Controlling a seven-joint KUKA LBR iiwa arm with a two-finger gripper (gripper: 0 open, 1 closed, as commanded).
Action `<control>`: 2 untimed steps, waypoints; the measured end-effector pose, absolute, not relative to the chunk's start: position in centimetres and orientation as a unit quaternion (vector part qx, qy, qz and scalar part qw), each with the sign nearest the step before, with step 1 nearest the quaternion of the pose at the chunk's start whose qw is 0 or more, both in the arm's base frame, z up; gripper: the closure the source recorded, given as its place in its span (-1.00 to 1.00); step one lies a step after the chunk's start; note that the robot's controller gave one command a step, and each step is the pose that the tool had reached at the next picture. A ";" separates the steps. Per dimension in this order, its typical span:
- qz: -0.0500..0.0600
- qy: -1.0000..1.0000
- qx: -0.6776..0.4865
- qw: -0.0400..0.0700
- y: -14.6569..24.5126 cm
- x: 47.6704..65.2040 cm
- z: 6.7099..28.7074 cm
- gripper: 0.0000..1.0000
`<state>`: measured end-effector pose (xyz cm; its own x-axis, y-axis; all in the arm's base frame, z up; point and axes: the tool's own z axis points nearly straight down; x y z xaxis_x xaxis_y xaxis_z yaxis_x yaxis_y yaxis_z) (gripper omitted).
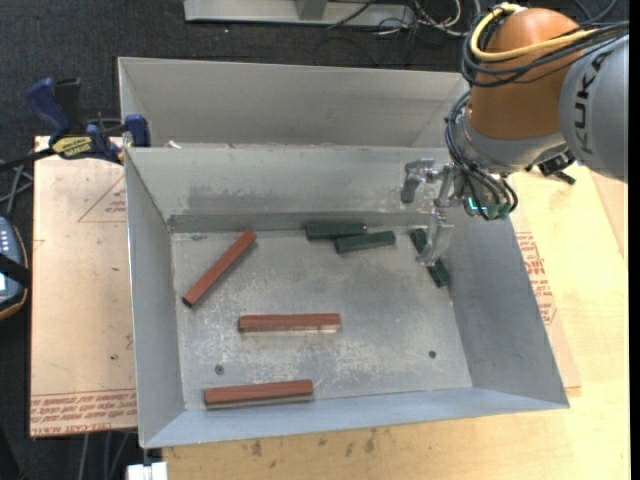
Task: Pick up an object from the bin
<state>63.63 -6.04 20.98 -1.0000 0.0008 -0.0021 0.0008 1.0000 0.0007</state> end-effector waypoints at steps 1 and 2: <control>-0.001 1.000 -0.023 0.005 -4.3 63.9 17.7 -1.00; 0.001 0.999 -0.042 0.003 -4.0 63.3 11.5 -1.00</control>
Offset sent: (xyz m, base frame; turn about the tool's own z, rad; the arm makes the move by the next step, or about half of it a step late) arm -0.0087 0.0144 -0.1379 -0.1062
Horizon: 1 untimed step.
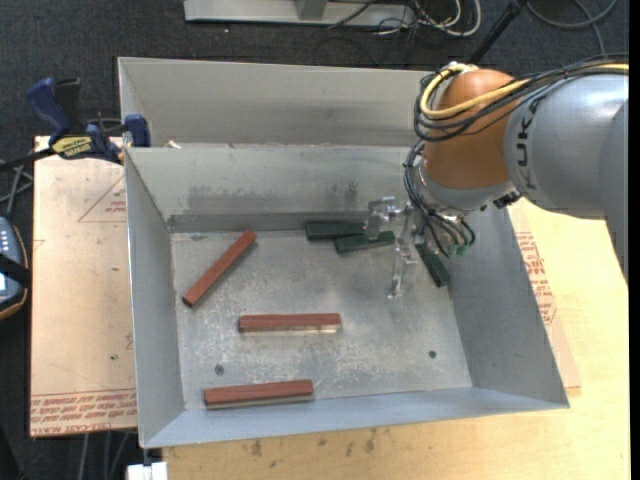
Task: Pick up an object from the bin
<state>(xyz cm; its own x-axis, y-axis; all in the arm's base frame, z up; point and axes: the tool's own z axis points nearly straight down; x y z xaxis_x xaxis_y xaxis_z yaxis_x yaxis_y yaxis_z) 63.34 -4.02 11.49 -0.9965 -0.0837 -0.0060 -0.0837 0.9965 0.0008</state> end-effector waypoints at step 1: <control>0.001 1.000 0.019 0.004 -2.1 65.9 7.6 1.00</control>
Offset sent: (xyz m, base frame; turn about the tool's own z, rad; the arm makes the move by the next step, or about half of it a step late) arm 0.0000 0.0000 0.0000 0.0000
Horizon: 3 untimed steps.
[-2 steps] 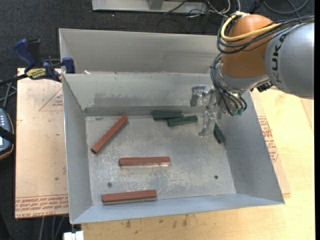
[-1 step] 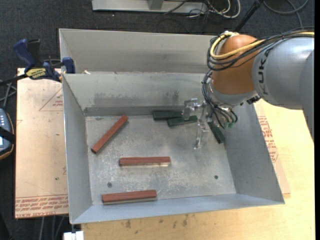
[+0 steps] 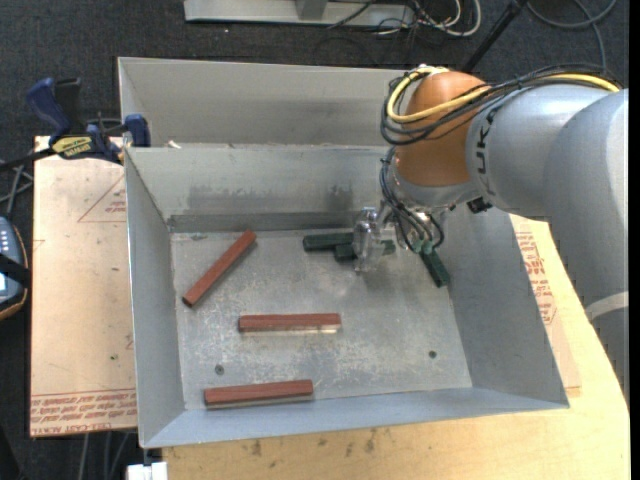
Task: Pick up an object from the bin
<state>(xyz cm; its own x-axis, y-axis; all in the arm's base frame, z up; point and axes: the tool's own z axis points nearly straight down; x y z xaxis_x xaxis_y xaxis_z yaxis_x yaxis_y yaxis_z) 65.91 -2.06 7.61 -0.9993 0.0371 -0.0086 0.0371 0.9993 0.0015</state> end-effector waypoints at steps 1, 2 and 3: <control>0.000 1.000 0.018 -0.001 -2.0 65.7 7.3 -1.00; 0.000 1.000 0.018 0.002 -2.1 65.8 7.5 1.00; 0.000 1.000 0.018 0.002 -2.1 65.8 7.5 1.00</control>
Offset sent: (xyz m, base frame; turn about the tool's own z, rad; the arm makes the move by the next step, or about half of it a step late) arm 0.0000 0.0000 0.0000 0.0000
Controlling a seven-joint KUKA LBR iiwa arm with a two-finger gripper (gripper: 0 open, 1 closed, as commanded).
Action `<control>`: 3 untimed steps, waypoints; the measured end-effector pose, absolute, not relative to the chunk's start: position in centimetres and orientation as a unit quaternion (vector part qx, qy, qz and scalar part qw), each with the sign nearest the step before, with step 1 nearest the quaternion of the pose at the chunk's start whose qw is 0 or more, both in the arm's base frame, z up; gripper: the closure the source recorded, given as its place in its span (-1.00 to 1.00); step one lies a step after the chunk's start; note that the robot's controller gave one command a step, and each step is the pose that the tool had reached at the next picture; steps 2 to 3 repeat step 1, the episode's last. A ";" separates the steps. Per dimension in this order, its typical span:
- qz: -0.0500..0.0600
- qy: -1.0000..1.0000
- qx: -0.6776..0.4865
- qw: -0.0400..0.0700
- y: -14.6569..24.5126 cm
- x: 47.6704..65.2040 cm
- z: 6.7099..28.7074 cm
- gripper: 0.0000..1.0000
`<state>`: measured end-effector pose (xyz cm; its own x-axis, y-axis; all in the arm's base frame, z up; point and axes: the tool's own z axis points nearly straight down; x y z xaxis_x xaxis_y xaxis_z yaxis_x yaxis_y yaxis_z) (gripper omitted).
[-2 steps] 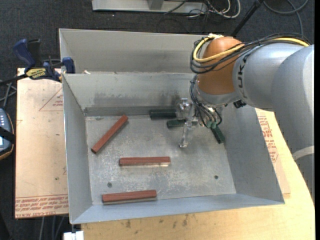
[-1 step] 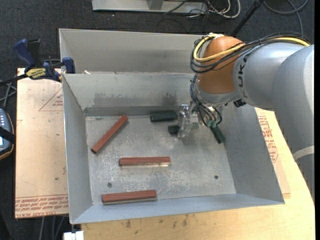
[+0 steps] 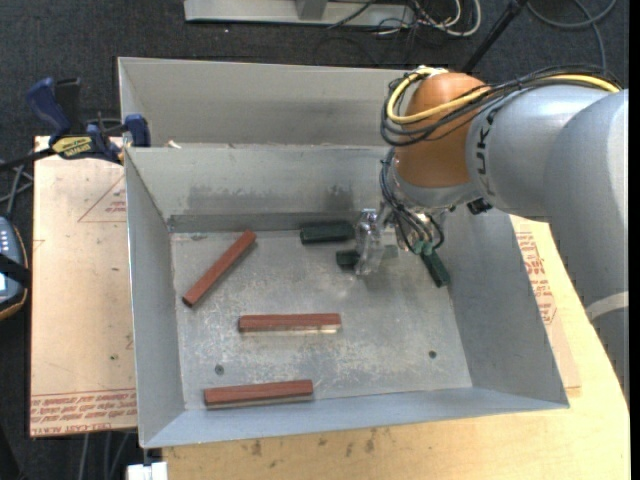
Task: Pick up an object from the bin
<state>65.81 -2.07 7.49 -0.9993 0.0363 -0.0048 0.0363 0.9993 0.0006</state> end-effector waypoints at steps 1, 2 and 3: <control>0.000 0.999 0.033 0.007 -4.0 65.8 25.9 1.00; 0.000 0.999 0.033 0.007 -4.0 65.8 25.9 1.00; 0.000 0.999 0.033 0.007 -4.0 65.8 25.9 1.00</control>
Offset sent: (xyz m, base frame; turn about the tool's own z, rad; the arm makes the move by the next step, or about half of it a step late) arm 0.0000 0.0000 0.0000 0.0000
